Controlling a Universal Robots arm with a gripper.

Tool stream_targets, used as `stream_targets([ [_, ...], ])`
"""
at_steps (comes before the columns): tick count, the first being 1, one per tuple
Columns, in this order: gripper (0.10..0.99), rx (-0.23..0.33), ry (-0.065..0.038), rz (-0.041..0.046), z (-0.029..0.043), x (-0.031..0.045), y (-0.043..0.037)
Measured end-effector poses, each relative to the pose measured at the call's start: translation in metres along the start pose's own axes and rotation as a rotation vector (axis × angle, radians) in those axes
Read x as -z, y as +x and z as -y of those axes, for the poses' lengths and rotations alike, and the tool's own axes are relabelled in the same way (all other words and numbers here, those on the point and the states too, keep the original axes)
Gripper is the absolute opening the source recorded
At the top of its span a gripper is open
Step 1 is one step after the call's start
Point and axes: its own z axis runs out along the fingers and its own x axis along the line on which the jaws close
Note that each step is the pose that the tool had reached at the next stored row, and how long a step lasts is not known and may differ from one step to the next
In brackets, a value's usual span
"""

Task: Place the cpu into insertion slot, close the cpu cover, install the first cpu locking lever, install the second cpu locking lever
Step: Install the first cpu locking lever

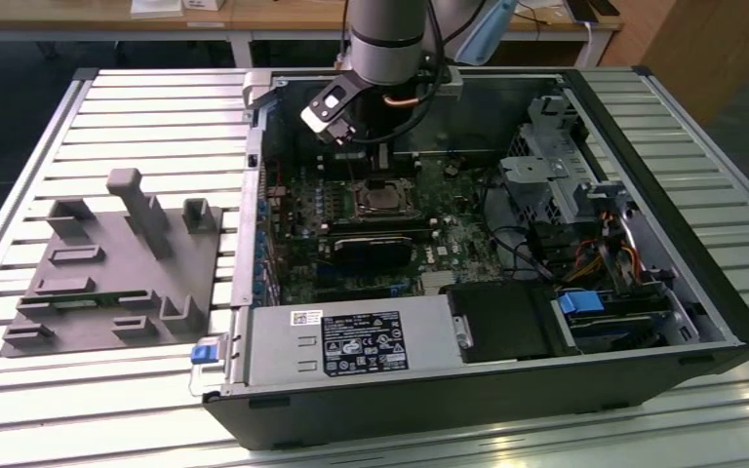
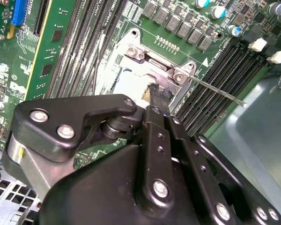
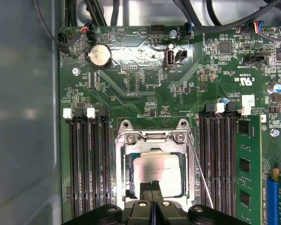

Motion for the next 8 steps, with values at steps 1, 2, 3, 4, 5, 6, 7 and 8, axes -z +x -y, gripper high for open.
stream_targets([
  [1, 0.106, 0.0, 0.0, 0.0, 0.0, 0.0003, 0.0],
  [2, 0.106, 0.0, 0.0, 0.0, 0.0, 0.0007, 0.0],
  [3, 0.106, 0.0, 0.0, 0.0001, 0.0, 0.0013, -0.0001],
  [4, 0.106, 0.0, 0.0, 0.0001, 0.0, 0.002, -0.0001],
  [5, 0.106, 0.0, 0.0, 0.0001, 0.0, 0.0026, -0.0001],
  [6, 0.106, 0.0, 0.0, 0.0001, 0.0, 0.0031, -0.0001],
  [7, 0.106, 0.0, 0.0, 0.0001, 0.0, 0.0035, -0.0001],
  [8, 0.106, 0.0, 0.0, 0.0001, 0.0, 0.004, -0.0001],
])
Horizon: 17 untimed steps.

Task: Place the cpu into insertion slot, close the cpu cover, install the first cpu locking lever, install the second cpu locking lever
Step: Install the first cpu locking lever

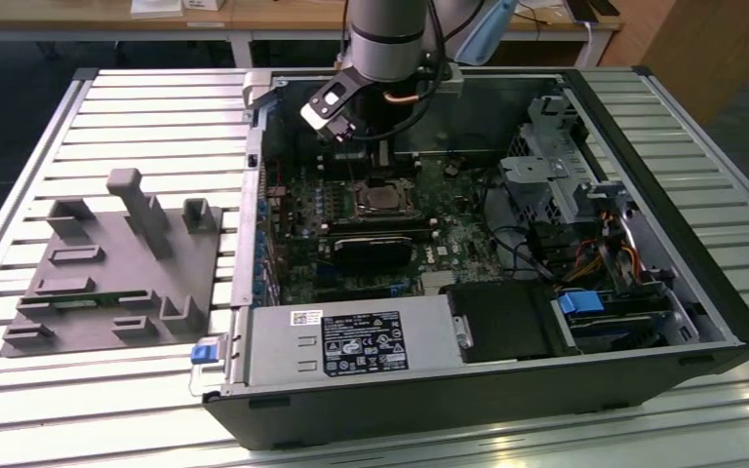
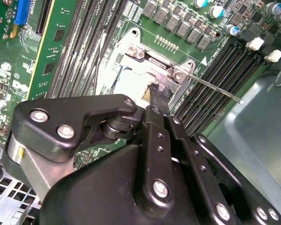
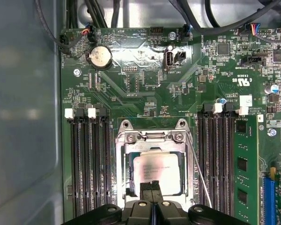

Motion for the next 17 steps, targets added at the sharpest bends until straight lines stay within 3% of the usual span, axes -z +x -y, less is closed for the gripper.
stream_targets([
  [17, 0.106, 0.0, 0.0, 0.0, 0.0, 0.0078, -0.0002],
])
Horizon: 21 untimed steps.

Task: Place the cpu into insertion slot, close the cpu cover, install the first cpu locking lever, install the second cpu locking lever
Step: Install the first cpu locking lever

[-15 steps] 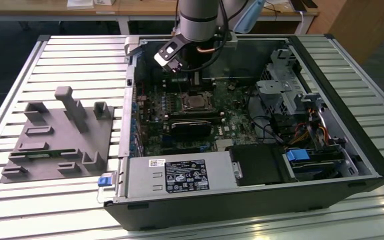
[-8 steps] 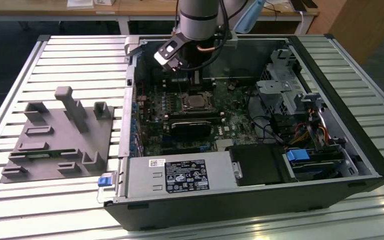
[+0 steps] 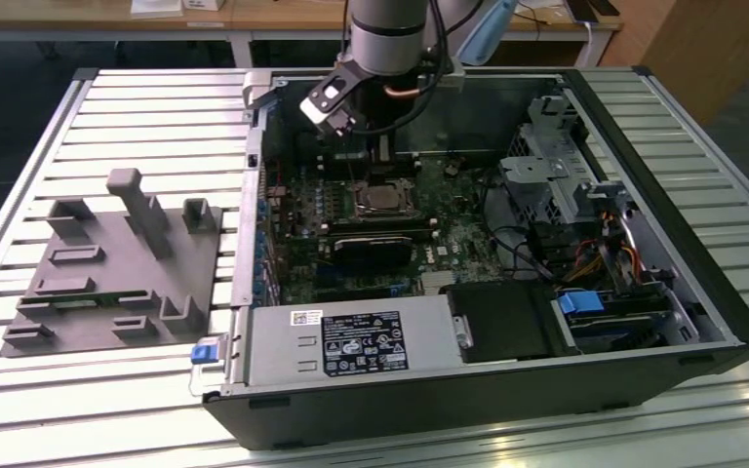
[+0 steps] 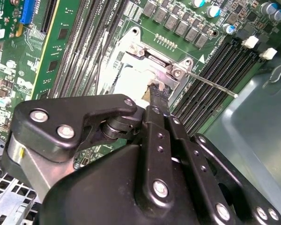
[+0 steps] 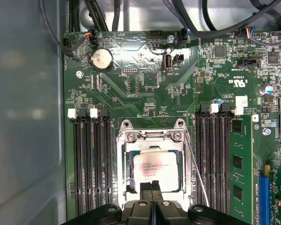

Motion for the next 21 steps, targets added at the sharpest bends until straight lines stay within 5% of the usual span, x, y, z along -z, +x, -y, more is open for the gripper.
stream_targets([
  [21, 0.106, -0.001, 0.0, 0.0, 0.0, 0.0152, -0.0004],
])
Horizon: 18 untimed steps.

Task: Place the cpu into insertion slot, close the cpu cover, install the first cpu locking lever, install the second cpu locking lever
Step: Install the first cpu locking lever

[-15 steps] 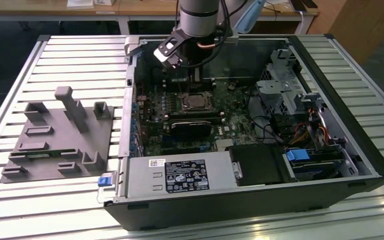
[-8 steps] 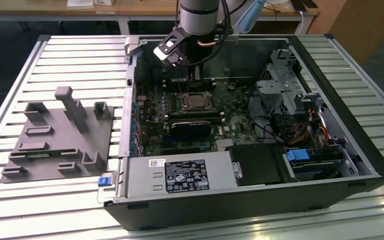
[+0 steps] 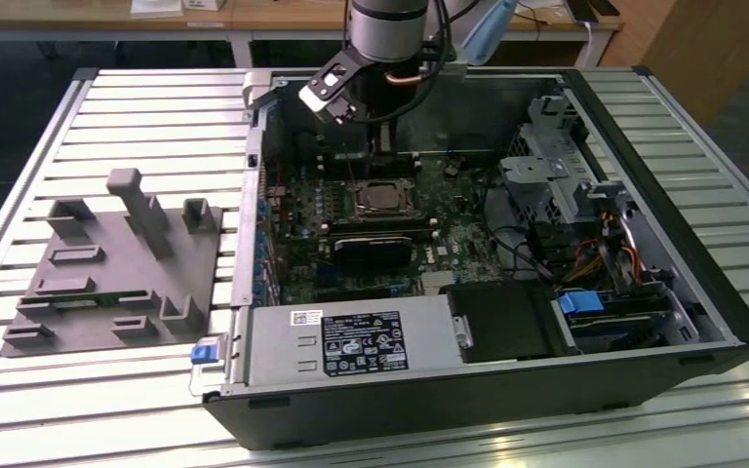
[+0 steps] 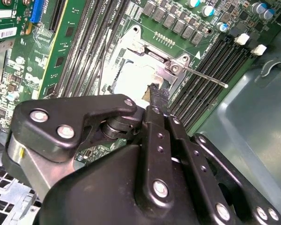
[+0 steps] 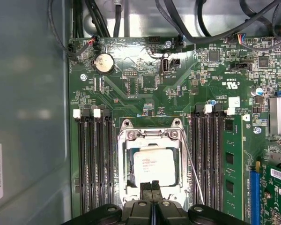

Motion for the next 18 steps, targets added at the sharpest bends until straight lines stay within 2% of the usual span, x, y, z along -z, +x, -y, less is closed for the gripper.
stream_targets([
  [18, 0.106, 0.0, 0.0, 0.0001, 0.0, 0.0152, -0.0004],
])
